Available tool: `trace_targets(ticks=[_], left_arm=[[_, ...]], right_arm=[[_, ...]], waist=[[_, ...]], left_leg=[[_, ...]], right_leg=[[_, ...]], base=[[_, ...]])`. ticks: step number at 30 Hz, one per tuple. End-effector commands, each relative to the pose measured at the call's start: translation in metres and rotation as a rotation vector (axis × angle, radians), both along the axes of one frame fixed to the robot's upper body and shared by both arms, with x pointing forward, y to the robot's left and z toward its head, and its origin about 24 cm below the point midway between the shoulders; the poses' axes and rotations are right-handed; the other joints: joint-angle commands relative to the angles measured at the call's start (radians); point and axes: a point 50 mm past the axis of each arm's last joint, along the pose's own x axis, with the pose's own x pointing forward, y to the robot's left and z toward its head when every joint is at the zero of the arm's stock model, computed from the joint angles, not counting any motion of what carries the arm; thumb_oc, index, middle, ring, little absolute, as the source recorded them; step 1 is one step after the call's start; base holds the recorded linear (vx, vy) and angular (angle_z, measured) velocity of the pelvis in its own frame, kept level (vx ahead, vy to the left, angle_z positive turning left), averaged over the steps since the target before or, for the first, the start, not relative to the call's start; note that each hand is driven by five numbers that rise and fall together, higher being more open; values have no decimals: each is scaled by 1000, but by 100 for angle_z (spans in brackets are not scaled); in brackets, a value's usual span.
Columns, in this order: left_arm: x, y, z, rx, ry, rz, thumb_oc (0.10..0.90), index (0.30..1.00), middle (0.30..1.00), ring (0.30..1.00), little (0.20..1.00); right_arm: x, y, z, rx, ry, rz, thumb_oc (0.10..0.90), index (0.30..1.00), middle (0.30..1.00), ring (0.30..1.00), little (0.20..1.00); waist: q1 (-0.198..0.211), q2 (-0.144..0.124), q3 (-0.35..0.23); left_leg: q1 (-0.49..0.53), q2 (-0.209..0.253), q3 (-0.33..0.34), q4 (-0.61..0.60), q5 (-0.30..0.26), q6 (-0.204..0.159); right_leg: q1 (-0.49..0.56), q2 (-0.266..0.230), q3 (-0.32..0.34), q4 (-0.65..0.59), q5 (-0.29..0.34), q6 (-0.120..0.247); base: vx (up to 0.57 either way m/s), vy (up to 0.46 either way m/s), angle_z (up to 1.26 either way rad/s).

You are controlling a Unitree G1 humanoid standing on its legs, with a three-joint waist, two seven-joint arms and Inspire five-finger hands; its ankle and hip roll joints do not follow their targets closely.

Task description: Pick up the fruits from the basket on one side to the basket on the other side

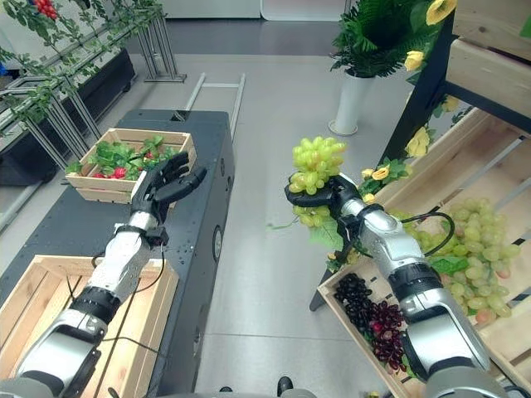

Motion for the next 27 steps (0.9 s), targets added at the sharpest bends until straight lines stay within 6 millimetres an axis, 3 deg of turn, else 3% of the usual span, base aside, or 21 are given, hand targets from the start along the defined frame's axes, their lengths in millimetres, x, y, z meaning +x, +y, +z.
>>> trace_targets(ticks=[1,7,11,15,27], left_arm=[[5,-1,13,-24,-105,39,800,900,900,900,900],[-21,-9,-37,-92,55,59,800,900,900,900,900],[-40,-6,-64,-113,152,117,800,900,900,900,900],[-52,1,-81,-122,219,172,800,900,900,900,900],[-57,7,-90,-144,249,221,800,900,900,900,900]], right_arm=[[4,-13,72,-50,-302,-3,400,300,300,300,300],[-8,-11,77,-278,-248,116,400,300,300,300,300],[-21,-23,105,-644,-325,163,400,300,300,300,300],[-34,-26,134,-773,-407,153,400,300,300,300,300],[-69,-19,158,-861,-573,192,400,300,300,300,300]], waist=[[-12,-32,-98],[-31,-55,-95],[-53,-72,-97],[-84,-86,-102],[-157,-98,-106]], left_leg=[[1,-20,-19,3,-93,-13],[2,-20,7,3,-96,-8],[4,-17,38,3,-96,-8],[3,-17,66,3,-98,-5],[2,-24,114,3,-110,10]], right_leg=[[13,24,3,2,-15,-27],[2,31,38,2,-7,-27],[-9,34,66,2,4,-21],[-23,43,106,2,15,-17],[-55,66,201,2,41,-2]], base=[[6,46,-14],[14,55,-14],[26,74,-17],[18,77,-24],[-8,69,-30]])
